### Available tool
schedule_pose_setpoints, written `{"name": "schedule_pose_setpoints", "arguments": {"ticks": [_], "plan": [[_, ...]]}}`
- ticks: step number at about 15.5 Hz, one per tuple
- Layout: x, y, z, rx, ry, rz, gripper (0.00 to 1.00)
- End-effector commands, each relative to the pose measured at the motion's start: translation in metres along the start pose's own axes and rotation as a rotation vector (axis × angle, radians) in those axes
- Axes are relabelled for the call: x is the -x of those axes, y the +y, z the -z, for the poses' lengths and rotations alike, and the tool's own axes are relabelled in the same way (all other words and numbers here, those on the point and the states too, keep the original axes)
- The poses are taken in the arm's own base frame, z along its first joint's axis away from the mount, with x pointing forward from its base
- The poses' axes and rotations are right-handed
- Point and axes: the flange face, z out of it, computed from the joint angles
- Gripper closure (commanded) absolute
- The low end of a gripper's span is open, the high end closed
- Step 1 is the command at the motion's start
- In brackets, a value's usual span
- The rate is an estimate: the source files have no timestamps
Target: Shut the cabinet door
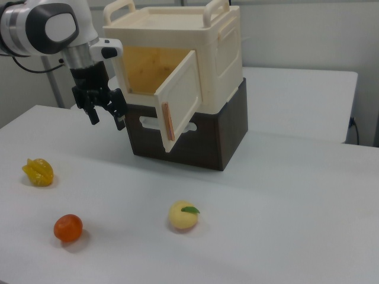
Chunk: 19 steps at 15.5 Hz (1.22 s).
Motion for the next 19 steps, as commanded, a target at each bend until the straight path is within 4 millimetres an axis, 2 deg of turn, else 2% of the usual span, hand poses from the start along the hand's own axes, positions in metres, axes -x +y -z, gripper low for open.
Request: {"name": "schedule_pose_setpoints", "arguments": {"ticks": [1, 14, 15, 19], "plan": [[0.0008, 0.0022, -0.0032, -0.013, -0.023, 0.015, 0.00], [-0.0027, 0.0016, -0.0086, -0.019, -0.024, 0.077, 0.00], [-0.0024, 0.0017, -0.0078, -0.019, -0.023, 0.076, 0.11], [-0.0023, 0.0014, -0.0078, -0.022, -0.023, 0.076, 0.73]]}}
